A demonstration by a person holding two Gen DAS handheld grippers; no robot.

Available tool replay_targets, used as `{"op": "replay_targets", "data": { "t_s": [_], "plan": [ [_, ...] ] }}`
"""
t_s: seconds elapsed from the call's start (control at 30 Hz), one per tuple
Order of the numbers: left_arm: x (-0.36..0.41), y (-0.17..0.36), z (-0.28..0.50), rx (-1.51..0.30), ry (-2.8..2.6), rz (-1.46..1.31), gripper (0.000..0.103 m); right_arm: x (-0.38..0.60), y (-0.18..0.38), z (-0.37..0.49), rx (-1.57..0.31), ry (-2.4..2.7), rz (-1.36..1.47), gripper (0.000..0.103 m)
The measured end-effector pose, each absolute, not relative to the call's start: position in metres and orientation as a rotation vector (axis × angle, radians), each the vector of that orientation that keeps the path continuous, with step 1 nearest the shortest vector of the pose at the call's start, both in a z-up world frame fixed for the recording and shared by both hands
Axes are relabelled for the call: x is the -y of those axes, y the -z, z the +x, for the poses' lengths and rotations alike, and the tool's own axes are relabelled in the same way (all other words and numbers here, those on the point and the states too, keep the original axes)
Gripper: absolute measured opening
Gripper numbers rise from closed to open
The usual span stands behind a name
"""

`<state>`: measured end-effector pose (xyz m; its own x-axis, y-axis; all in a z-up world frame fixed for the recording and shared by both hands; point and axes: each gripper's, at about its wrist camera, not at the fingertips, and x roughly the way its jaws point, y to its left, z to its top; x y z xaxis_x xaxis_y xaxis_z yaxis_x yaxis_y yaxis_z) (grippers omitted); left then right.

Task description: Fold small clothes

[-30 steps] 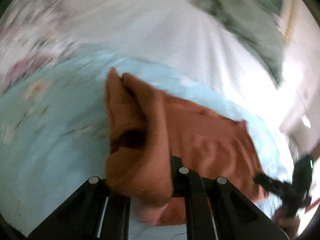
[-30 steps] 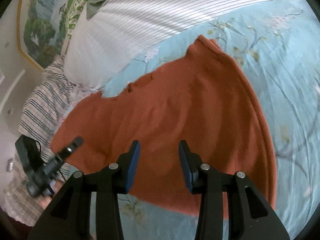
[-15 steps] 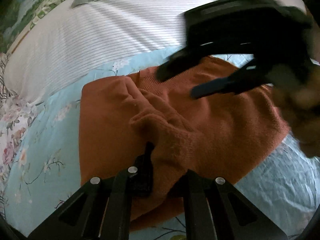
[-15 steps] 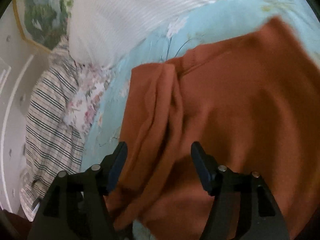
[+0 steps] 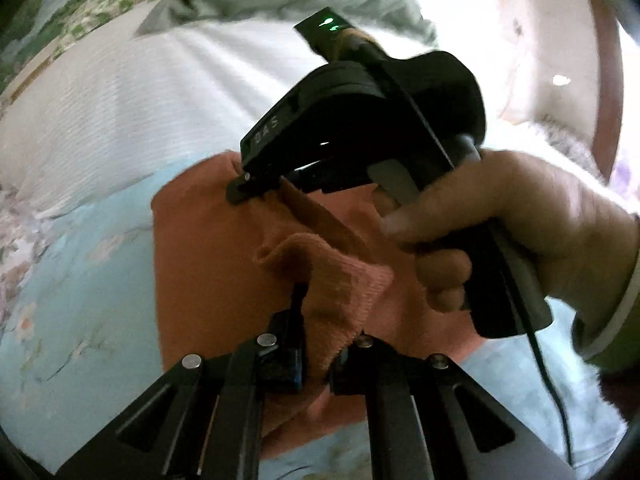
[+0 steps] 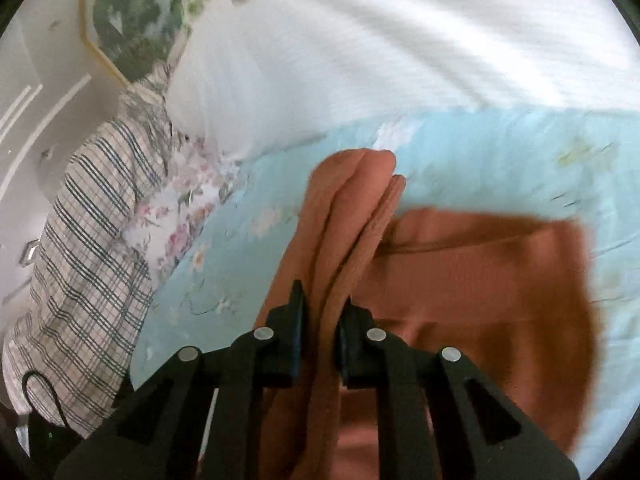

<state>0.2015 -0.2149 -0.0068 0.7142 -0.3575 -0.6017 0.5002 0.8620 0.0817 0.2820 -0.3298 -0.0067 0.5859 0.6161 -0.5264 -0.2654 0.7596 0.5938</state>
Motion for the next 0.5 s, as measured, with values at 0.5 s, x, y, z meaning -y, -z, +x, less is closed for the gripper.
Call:
{"op": "replay_targets", "data": {
  "t_s": [0.5],
  "plan": [
    [0.309,0.035,0.211,-0.724,0.699,0.206,0.007,0.408,0.069,0.267,-0.858,-0.37,0.516,0.015]
  ]
}}
